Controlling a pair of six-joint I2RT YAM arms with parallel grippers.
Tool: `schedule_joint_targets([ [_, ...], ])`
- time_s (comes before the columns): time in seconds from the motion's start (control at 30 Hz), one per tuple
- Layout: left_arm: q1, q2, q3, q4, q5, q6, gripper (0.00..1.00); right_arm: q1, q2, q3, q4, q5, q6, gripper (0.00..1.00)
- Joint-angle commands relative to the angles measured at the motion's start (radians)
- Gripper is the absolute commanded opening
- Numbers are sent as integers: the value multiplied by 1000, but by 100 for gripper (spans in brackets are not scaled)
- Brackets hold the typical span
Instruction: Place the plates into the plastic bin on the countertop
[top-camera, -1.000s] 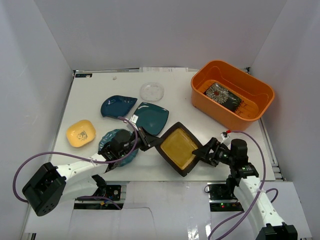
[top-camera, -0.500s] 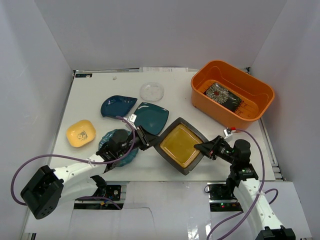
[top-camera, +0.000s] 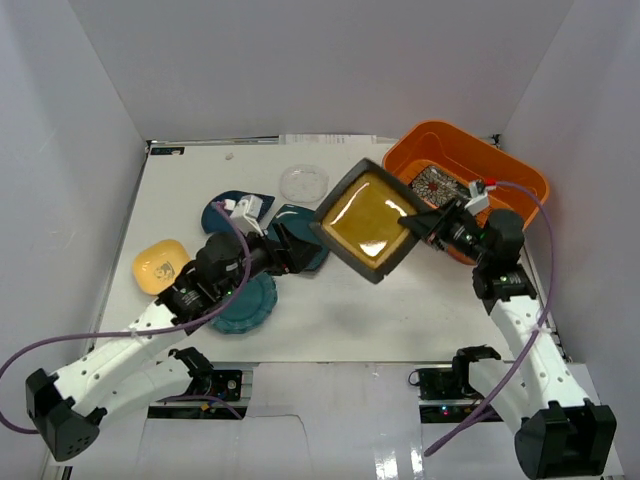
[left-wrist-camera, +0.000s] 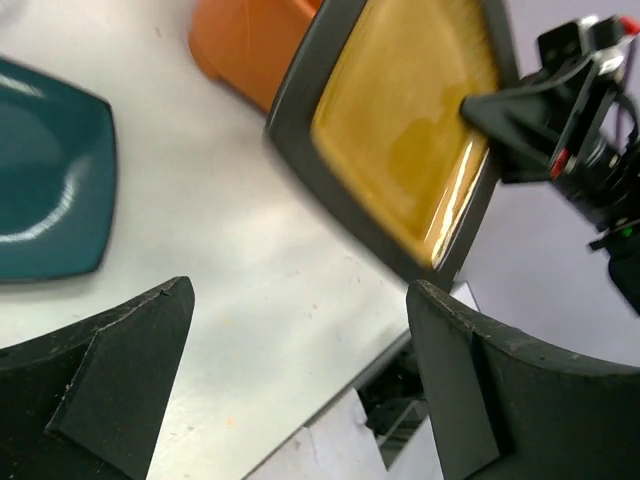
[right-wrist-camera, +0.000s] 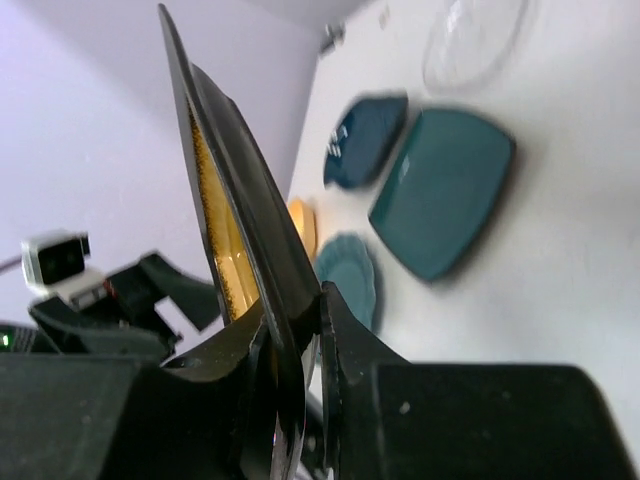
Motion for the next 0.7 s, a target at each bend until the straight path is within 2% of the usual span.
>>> schedule_joint_targets([
  [0.0, -4, -92, 69, -175, -124, 165, 98, -69, 78, 221, 155, 19, 0, 8],
  [0.2, -4, -238, 40, -271, -128, 197, 98, -258, 272, 454, 141, -24, 0, 8],
  [0.3, -4, -292, -23, -289, -98, 208, 98, -344, 347, 549, 77, -5, -52, 8],
  [0.4, -4, -325, -58, -286, -70, 222, 98, -388, 414, 622, -3, 52, -131, 8],
  [0.5, -4, -339, -54, -288, -35, 237, 98, -396, 463, 660, -87, 198, -230, 8],
  [0.67, -4, -370, -40, -308, -35, 291, 98, -410, 560, 662, -103, 243, -268, 8],
])
